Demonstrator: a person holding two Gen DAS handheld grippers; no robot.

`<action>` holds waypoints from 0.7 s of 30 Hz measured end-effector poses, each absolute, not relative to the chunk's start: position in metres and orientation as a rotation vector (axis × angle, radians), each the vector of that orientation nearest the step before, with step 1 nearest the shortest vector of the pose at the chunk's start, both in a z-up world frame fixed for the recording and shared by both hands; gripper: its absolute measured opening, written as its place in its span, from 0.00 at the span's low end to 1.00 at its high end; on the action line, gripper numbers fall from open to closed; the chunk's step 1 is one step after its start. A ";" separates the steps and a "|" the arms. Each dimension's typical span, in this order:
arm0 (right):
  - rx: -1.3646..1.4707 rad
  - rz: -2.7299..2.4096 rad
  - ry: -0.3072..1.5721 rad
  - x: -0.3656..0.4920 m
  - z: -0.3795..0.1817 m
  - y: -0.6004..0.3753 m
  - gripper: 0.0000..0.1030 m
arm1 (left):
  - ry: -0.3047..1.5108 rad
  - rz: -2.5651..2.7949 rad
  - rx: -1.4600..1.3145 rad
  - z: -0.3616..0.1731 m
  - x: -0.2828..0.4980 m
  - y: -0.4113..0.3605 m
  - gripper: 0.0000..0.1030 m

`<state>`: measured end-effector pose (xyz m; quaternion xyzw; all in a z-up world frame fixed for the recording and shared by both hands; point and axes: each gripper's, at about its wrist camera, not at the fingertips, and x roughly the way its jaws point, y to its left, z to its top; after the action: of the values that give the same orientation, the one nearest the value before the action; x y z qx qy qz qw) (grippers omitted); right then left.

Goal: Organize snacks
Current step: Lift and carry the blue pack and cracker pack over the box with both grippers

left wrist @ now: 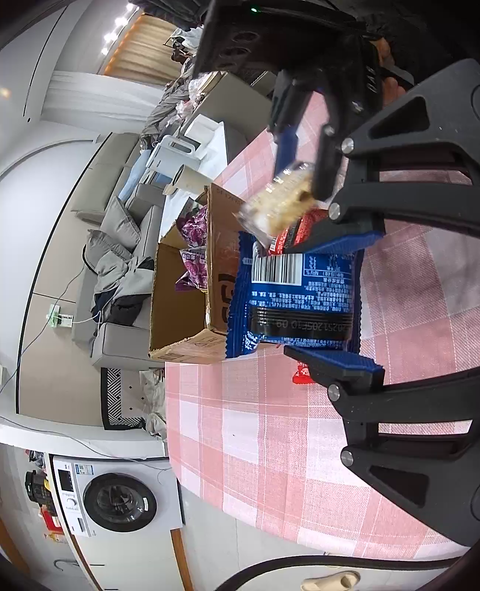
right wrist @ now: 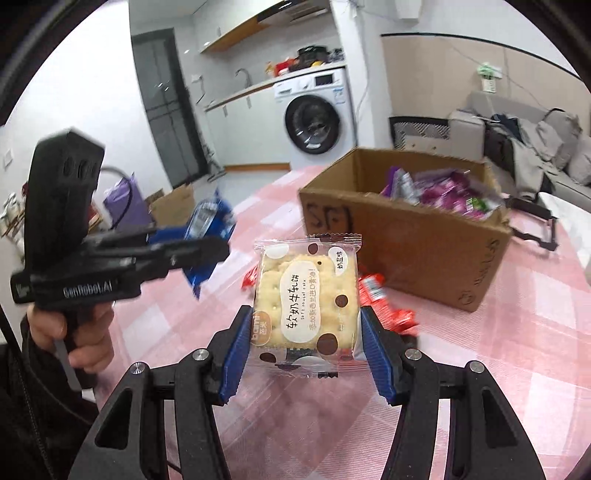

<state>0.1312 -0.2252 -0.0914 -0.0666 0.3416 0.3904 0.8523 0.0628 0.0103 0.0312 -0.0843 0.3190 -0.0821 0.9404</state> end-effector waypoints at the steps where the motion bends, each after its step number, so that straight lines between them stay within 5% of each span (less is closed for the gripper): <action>1: -0.123 0.799 0.712 0.133 -0.088 -0.229 0.56 | 0.653 -0.166 -0.171 0.031 0.065 0.010 0.40; 21: 0.011 0.635 0.632 0.165 -0.028 -0.270 0.56 | 0.618 -0.159 -0.105 0.076 0.105 -0.019 0.40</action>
<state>0.1650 -0.2697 -0.0282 0.0054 0.3055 0.3068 0.9014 0.1053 -0.0188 0.0764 -0.0518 0.3037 -0.0779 0.9482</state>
